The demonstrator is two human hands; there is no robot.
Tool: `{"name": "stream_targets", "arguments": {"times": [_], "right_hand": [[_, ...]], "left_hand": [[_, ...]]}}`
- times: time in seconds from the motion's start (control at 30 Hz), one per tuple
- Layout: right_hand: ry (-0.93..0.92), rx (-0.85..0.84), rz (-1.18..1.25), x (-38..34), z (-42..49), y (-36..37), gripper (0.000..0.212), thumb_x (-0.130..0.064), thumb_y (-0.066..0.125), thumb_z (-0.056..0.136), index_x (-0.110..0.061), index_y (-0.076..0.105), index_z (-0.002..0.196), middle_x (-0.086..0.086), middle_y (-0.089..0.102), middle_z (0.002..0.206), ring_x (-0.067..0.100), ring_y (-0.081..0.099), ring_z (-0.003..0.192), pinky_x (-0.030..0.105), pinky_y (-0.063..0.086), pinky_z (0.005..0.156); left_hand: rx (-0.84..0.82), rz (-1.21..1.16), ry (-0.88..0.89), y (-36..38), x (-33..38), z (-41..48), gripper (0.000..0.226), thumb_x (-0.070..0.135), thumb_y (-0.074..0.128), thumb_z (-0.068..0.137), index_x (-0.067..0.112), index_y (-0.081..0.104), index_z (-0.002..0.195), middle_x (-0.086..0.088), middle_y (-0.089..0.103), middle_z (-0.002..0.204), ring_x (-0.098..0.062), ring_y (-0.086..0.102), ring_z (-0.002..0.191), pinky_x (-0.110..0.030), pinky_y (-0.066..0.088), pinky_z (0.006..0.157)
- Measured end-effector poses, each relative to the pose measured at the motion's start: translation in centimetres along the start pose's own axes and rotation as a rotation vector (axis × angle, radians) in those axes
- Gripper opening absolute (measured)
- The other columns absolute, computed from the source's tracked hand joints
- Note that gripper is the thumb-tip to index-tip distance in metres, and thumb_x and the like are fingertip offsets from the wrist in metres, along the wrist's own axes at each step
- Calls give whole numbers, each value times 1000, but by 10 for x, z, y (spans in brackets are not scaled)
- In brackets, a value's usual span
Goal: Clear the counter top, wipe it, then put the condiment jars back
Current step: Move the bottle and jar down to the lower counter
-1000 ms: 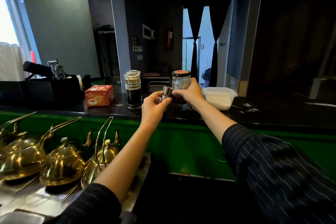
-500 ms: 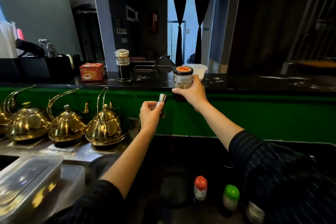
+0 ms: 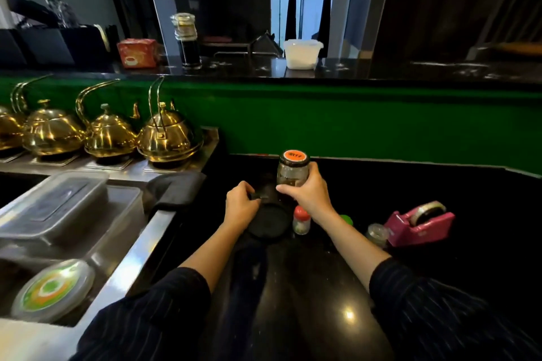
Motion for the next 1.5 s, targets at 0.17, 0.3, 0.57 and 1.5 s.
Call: {"name": "stream_targets", "arguments": {"times": [0.17, 0.3, 0.57, 1.5], "right_hand": [[54, -45, -51, 43, -48, 10, 67, -27, 90, 59, -14, 48, 109, 2, 63, 109, 16, 59, 100, 12, 42, 74], [68, -60, -106, 71, -75, 17, 78, -28, 90, 57, -14, 47, 120, 3, 64, 115, 20, 58, 112, 24, 44, 91], [174, -64, -76, 119, -96, 33, 77, -22, 89, 58, -19, 45, 121, 0, 62, 120, 18, 56, 118, 28, 43, 99], [140, -79, -46, 126, -79, 39, 70, -22, 90, 60, -28, 43, 112, -8, 60, 114, 10, 55, 111, 24, 43, 95]], "left_hand": [[-82, 66, 60, 27, -8, -26, 23, 7, 71, 74, 7, 61, 95, -7, 64, 86, -19, 59, 78, -24, 41, 66], [-101, 50, 74, 41, -12, -31, 30, 4, 73, 69, 11, 58, 94, -6, 64, 86, -21, 63, 81, -35, 54, 72], [-97, 51, 36, 59, -25, -13, 38, 2, 70, 77, 14, 51, 108, -7, 56, 103, -15, 52, 90, -25, 44, 74], [-168, -18, 48, 93, -47, 19, 41, 6, 71, 81, 12, 55, 118, -6, 59, 115, -19, 58, 110, -23, 46, 86]]}}
Point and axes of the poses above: each hand's wrist, its own z-axis towards the middle knuckle, its own y-axis out of the palm, x = y × z, the point moved 9 cm from there along z, towards the middle knuckle
